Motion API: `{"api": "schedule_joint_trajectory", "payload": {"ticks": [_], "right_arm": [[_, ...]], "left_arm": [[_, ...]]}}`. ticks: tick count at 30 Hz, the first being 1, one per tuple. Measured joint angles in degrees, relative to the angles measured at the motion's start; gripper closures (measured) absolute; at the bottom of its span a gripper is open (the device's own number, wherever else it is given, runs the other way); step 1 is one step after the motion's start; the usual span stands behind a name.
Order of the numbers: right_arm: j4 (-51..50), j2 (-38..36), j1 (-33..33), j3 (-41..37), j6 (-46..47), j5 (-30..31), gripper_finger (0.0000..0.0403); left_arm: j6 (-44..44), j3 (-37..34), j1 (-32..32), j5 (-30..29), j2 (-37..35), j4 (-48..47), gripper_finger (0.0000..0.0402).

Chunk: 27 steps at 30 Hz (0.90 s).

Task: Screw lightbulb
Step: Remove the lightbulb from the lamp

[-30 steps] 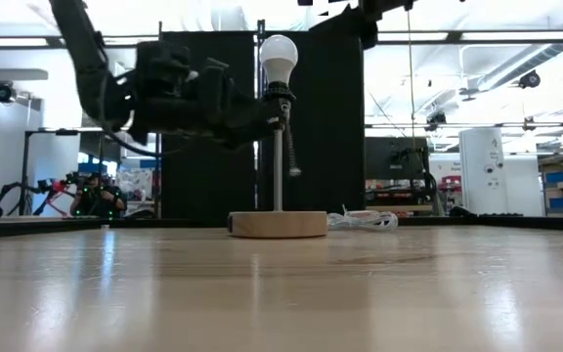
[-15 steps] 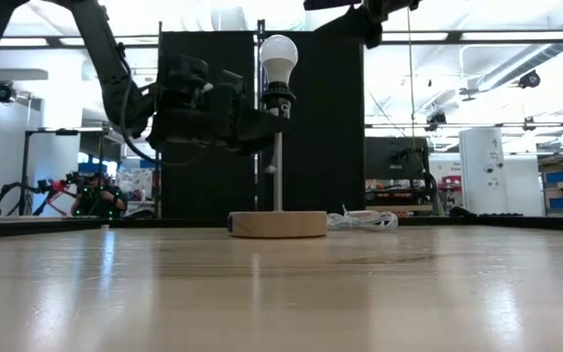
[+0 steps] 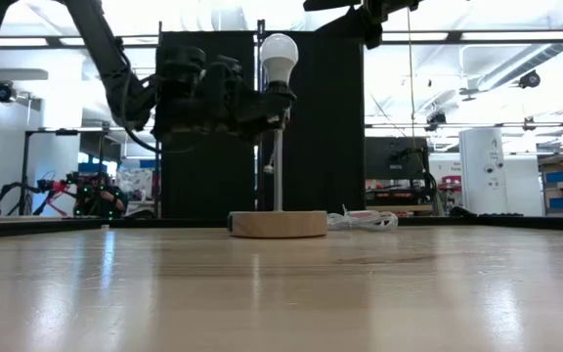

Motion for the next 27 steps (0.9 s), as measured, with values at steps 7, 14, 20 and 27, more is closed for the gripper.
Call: {"api": "schedule_joint_trajectory", "payload": {"ticks": [7, 14, 20, 27], "right_arm": [[-0.46, 0.00, 0.00, 0.00, 1.33, 0.08, 0.0050], [-0.44, 0.01, 0.00, 0.00, 0.78, 0.08, 0.0050], [0.74, 0.41, 0.00, 0.00, 1.29, 0.08, 0.0050], [3.65, 3.61, -0.24, 1.37, 1.04, 1.01, 0.0050]], "left_arm": [[0.23, 1.56, 0.63, 8.31, 0.05, -1.16, 0.0207], [1.51, 1.70, 1.81, 9.75, 0.03, -3.50, 0.0231], [1.30, 2.72, 3.16, 10.03, 0.03, -6.62, 0.0206], [4.74, 2.94, 3.24, 11.01, 0.03, -7.85, 0.0172]]}}
